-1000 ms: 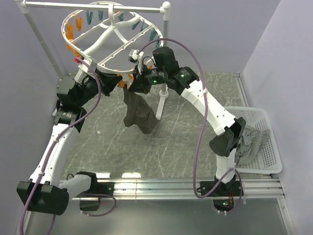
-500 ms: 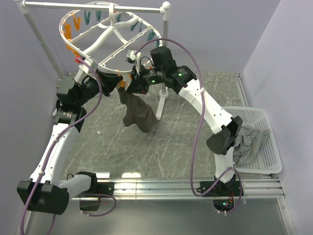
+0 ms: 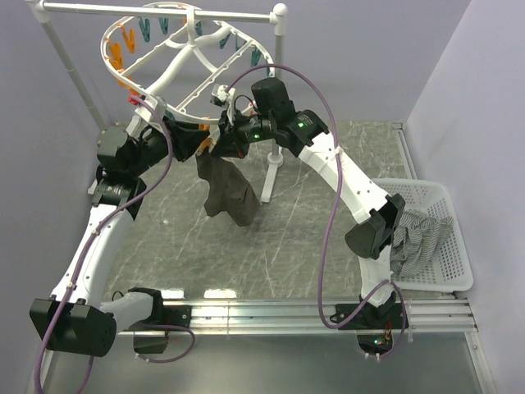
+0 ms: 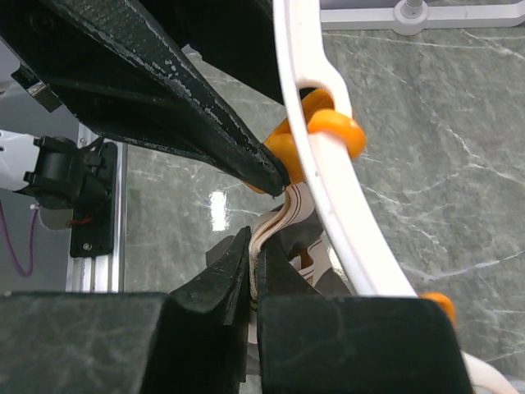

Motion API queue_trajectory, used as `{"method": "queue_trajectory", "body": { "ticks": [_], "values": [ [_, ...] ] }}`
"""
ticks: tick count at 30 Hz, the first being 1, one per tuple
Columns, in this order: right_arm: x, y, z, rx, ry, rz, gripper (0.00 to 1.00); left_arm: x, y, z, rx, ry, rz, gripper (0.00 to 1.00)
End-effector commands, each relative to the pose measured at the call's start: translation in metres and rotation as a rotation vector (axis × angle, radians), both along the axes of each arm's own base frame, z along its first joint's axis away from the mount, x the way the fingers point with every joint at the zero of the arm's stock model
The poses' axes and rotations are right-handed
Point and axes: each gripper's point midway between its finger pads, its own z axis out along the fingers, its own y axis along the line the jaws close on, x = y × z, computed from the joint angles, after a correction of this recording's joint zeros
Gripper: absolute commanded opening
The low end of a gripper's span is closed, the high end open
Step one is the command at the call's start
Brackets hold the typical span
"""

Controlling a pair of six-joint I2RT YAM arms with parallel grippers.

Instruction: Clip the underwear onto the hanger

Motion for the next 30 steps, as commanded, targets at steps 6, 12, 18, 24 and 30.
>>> {"method": "queue_trajectory", "body": {
  "ticks": [6,12,18,24,30],
  "values": [
    [0.011,-0.001,0.035,0.078,-0.064,-0.028,0.00,-0.012,-0.009,0.024,-0.028,-0.035,-0.065,0.45],
    [0.019,-0.004,0.035,0.089,-0.049,-0.048,0.00,-0.011,-0.007,0.039,-0.046,-0.062,-0.047,0.51],
    [0.021,-0.005,0.036,0.089,-0.049,-0.061,0.00,-0.016,-0.002,0.060,-0.074,-0.093,-0.015,0.69],
    [0.027,-0.005,0.040,0.096,-0.066,-0.097,0.01,-0.017,0.010,0.051,-0.047,-0.049,0.065,0.73],
    [0.031,-0.003,0.027,0.090,-0.043,-0.152,0.18,-0.028,0.019,0.023,-0.061,0.072,0.098,0.75]
  ]
}}
